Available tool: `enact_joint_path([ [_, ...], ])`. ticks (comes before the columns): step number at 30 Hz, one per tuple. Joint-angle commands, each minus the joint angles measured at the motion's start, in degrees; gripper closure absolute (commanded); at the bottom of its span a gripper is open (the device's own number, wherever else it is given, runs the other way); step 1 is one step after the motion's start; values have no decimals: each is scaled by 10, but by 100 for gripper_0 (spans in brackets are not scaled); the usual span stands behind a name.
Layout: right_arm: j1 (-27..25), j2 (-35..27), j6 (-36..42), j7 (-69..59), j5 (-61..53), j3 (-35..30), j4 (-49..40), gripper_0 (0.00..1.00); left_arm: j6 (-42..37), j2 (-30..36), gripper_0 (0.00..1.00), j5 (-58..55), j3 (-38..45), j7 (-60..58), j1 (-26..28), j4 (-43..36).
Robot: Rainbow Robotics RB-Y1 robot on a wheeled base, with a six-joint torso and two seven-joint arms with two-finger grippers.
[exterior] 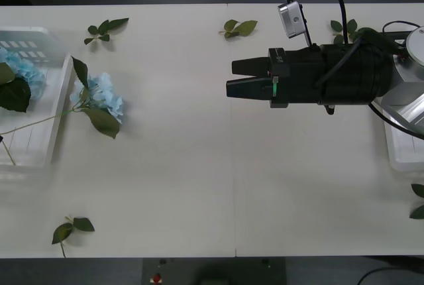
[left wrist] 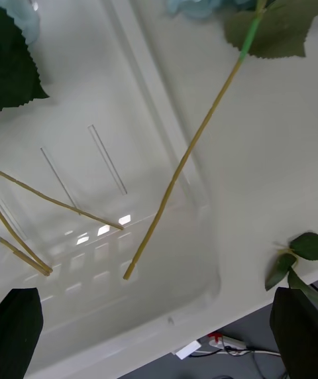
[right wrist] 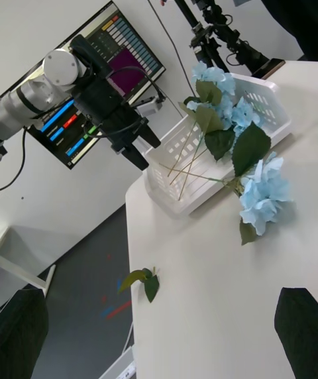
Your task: Put the red flowers into the right box and the blue flowers into the left box
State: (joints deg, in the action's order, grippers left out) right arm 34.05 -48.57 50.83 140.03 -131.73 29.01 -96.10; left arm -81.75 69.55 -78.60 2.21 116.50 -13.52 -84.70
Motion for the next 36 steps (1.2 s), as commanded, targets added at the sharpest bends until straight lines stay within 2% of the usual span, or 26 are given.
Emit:
enact_joint_path([
  [1, 3, -11, 1, 13, -4, -8, -22, 0, -61, 19, 0, -41, 63, 72, -9, 4],
  [5, 3, -11, 1, 13, -4, -8, -22, 0, -102, -1, 0, -57, 105, 117, -10, 3],
  [11, 3, -11, 1, 13, -4, -8, -22, 0, -98, -28, 0, -30, 116, 136, -10, -38],
  [16, 3, -11, 1, 13, -4, -8, -22, 0, -90, -41, 0, 1, 96, 137, -10, -92],
  [23, 3, -11, 1, 13, -4, -8, -22, 0, -56, -41, 0, -9, 48, 138, -10, -133],
  [27, 3, -11, 1, 13, -4, -8, -22, 0, -37, -42, 0, -56, 25, 141, -11, -163],
  [32, 3, -11, 1, 13, -4, -8, -22, 0, 5, -48, 0, -178, -19, 147, -19, -194],
  [36, 3, -11, 1, 13, -4, -8, -22, 0, 4, -75, 0, -255, -24, 203, -37, -200],
])
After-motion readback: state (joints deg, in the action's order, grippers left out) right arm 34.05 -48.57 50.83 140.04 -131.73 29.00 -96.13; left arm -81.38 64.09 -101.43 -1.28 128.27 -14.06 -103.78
